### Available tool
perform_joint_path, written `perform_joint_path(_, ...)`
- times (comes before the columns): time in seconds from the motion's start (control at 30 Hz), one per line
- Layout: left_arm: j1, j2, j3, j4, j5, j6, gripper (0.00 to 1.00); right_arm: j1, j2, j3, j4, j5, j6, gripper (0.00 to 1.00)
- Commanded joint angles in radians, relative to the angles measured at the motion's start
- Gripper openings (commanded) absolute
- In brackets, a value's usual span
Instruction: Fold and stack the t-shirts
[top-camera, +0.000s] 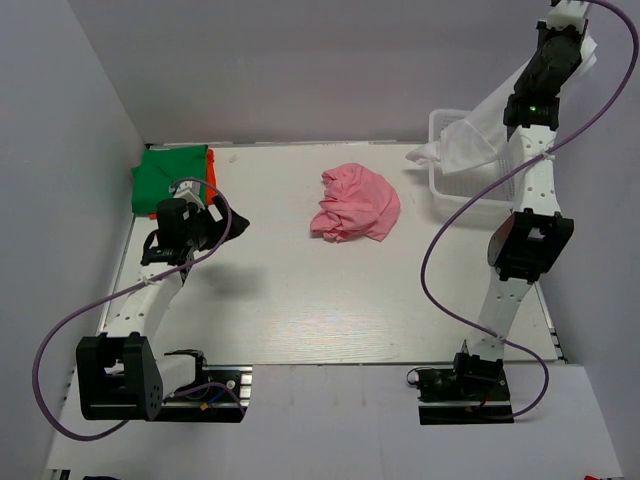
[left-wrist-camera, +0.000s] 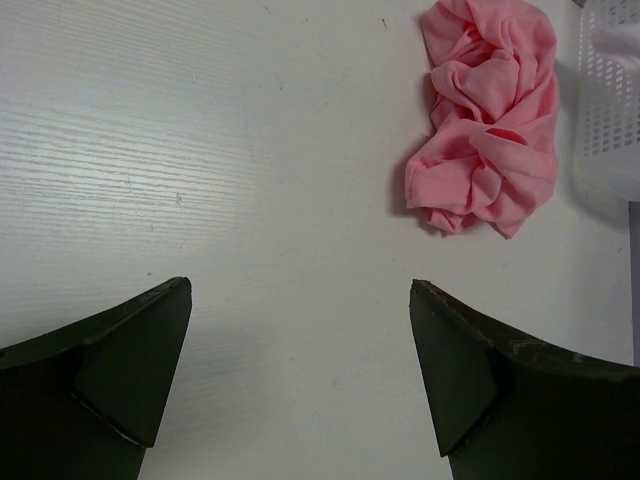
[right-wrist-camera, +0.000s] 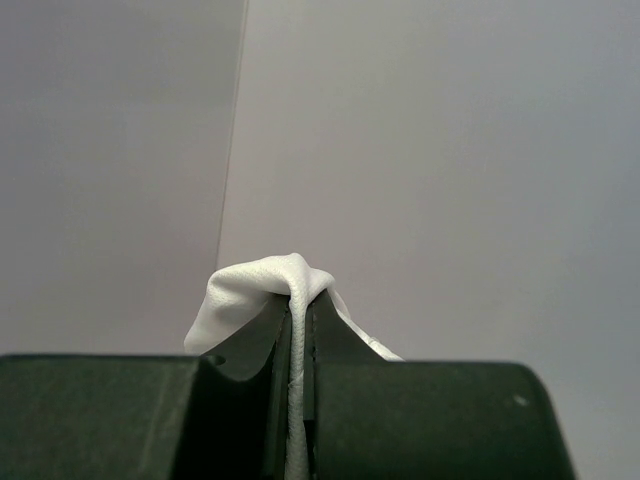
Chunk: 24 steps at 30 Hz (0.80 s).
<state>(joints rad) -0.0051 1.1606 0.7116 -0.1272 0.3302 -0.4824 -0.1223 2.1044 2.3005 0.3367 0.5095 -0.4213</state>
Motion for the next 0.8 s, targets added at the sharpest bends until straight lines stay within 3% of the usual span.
perform_joint_path(0.0,-0.003,0.007,0.020,0.014,0.010,0.011,1.00,-0.025,-0.029,0.013,0.048,-0.011,-0.014,0.00)
perform_joint_path(0.27,-0.003,0.039,0.029,0.014,0.010,0.011,1.00,-0.033,-0.053,-0.131,0.050,0.006,-0.070,0.00)
perform_joint_path(0.47,-0.003,0.039,0.029,0.014,0.010,0.011,1.00,-0.011,-0.098,-0.340,0.005,-0.137,-0.014,0.00)
perform_joint_path(0.77,-0.003,0.030,0.029,0.005,0.000,0.011,1.00,-0.019,-0.081,-0.588,-0.021,-0.201,0.277,0.00)
